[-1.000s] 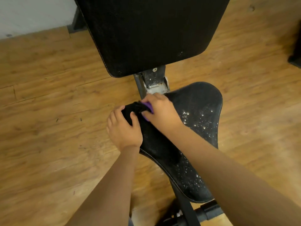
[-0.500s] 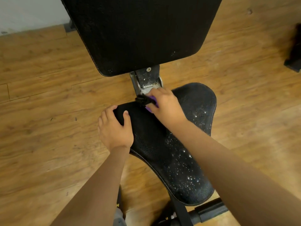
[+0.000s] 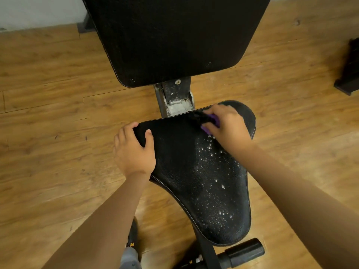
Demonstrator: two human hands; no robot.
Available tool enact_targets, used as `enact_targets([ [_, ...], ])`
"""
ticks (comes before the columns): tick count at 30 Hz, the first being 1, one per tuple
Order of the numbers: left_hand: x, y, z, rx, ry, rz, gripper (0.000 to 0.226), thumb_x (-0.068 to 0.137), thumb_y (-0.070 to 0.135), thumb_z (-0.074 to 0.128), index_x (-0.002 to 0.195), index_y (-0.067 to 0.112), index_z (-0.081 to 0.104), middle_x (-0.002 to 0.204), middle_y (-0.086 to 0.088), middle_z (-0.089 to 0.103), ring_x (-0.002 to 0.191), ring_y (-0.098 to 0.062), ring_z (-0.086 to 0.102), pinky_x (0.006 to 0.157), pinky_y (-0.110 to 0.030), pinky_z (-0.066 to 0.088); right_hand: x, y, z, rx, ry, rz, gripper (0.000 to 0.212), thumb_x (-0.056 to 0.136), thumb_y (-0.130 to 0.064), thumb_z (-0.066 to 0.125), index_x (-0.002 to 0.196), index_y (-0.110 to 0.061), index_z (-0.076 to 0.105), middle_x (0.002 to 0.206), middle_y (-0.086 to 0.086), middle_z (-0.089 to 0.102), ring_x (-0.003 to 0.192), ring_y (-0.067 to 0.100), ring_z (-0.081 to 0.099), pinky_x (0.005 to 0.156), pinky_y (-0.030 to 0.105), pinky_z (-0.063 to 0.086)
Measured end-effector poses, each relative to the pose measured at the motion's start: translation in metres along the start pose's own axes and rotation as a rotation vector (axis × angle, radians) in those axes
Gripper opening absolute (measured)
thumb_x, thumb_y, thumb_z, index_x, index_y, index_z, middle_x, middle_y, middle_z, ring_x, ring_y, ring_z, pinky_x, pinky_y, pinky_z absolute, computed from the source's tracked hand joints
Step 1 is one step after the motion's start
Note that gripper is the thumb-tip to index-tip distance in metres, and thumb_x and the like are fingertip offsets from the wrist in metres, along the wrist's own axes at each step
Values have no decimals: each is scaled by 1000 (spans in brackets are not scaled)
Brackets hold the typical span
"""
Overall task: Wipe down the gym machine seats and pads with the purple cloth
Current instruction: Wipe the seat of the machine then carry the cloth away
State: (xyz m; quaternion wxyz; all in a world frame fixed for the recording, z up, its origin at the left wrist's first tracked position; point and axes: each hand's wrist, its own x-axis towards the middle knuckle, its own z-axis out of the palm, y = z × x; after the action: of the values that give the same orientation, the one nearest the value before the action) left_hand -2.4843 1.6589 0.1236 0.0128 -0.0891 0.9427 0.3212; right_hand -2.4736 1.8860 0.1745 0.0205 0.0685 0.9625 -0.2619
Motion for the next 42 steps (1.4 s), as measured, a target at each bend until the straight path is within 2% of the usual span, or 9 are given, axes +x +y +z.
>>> enact_targets([
  [2,0,0,0,1,-1,0,38,94,39,52,124,16,53,121,-4,58,114,-25,51,94,-41,42,-6,12,-13,-39,-29,-72,23,80,-14,74,101,-8,66,86,-1,57,83,20,50,68,29,35],
  [9,0,-1,-1,0,-7,2,39,94,41,50,124,17,52,122,-4,58,113,-25,51,94,-43,44,45,58,-31,-14,122,278,16,85,-12,68,100,-10,61,91,2,56,96,28,57,69,31,42],
  [18,2,-1,-1,7,-4,-3,39,94,41,50,124,17,53,122,-3,58,114,-25,51,93,-38,41,-7,68,-44,14,91,172,13,82,-14,72,91,-12,63,81,4,58,79,26,55,61,30,34],
  [22,1,2,-4,1,-10,-3,46,91,50,52,124,18,53,121,-2,58,112,-24,52,92,-39,43,32,71,-42,55,134,315,12,85,-15,68,94,-11,61,86,1,57,79,16,51,53,16,34],
  [27,2,2,-4,9,-20,8,48,90,50,54,124,17,53,121,-3,58,112,-24,52,88,-35,41,-40,52,-37,190,157,324,12,82,-13,72,87,-15,62,77,5,65,68,9,55,59,24,44],
  [30,2,1,-4,1,-19,16,47,91,49,54,123,16,53,120,-4,58,111,-25,53,88,-35,40,-77,39,-31,233,165,296,15,83,-11,72,92,-19,63,72,-8,63,64,-8,55,57,6,39],
  [35,1,2,-5,21,-11,8,46,91,48,53,124,16,52,121,-4,58,112,-25,52,82,-30,36,-14,66,-35,141,284,355,19,79,-15,71,77,-16,52,68,0,50,66,16,45,60,38,43],
  [40,1,2,-6,23,-27,16,46,92,47,53,125,15,52,123,-5,57,114,-26,50,83,-27,31,-45,44,-19,231,247,362,13,79,-18,72,85,-18,60,79,3,62,72,21,58,66,38,49],
  [42,2,2,-6,25,-28,10,46,92,48,53,125,16,52,122,-5,57,113,-26,50,82,-27,31,-94,15,-12,255,153,283,22,79,-15,76,96,-24,65,88,-1,64,81,13,57,72,20,46],
])
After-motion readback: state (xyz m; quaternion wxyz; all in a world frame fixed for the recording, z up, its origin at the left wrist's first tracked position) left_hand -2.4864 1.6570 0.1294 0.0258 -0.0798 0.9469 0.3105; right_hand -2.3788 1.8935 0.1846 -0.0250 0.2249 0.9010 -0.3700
